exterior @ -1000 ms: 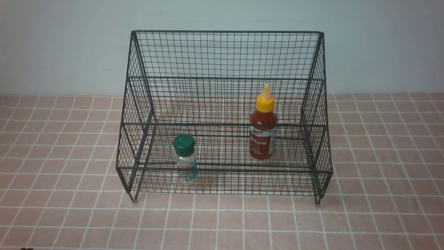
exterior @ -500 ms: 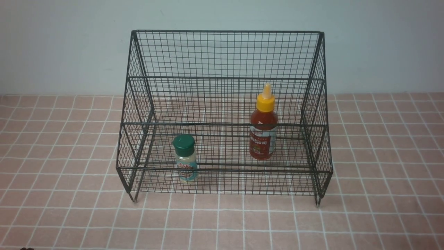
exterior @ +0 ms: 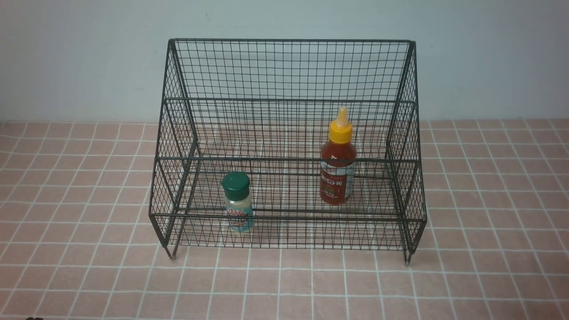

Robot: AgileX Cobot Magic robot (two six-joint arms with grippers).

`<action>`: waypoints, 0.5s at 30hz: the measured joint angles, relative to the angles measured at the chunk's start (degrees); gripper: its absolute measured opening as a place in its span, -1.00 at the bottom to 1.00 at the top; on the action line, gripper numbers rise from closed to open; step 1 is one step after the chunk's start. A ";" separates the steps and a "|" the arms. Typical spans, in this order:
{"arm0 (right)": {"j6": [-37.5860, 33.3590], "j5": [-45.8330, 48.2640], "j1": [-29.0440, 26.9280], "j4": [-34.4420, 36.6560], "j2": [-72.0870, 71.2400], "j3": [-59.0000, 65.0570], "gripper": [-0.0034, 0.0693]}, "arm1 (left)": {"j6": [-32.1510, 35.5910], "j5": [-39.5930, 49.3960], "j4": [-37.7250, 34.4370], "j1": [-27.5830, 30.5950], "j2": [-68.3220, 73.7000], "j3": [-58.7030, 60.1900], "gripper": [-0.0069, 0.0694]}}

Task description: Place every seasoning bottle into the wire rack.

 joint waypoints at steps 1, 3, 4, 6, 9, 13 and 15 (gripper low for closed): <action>-0.21 0.06 0.00 0.61 0.00 -0.02 -0.94 | 0.00 0.00 0.00 0.00 0.00 0.00 -0.84; -1.19 0.06 0.00 1.85 0.00 -0.07 -0.94 | 0.00 0.00 0.00 0.00 0.00 0.00 -0.84; -2.13 0.07 0.00 2.74 0.00 -0.07 -0.94 | 0.00 0.00 0.00 0.00 0.00 0.00 -0.84; -3.71 0.12 0.00 3.56 0.00 -0.07 -0.94 | 0.00 0.00 0.00 0.00 0.00 0.00 -0.84; -4.64 0.12 0.00 4.10 0.00 -0.07 -0.94 | 0.00 0.00 0.00 0.00 0.00 0.00 -0.84; -4.92 0.19 0.00 4.21 0.00 -0.07 -0.94 | 0.00 0.00 0.00 0.00 0.00 0.00 -0.84; -4.96 0.20 0.00 4.32 0.00 -0.07 -0.94 | 0.00 0.00 0.00 0.00 0.00 0.00 -0.84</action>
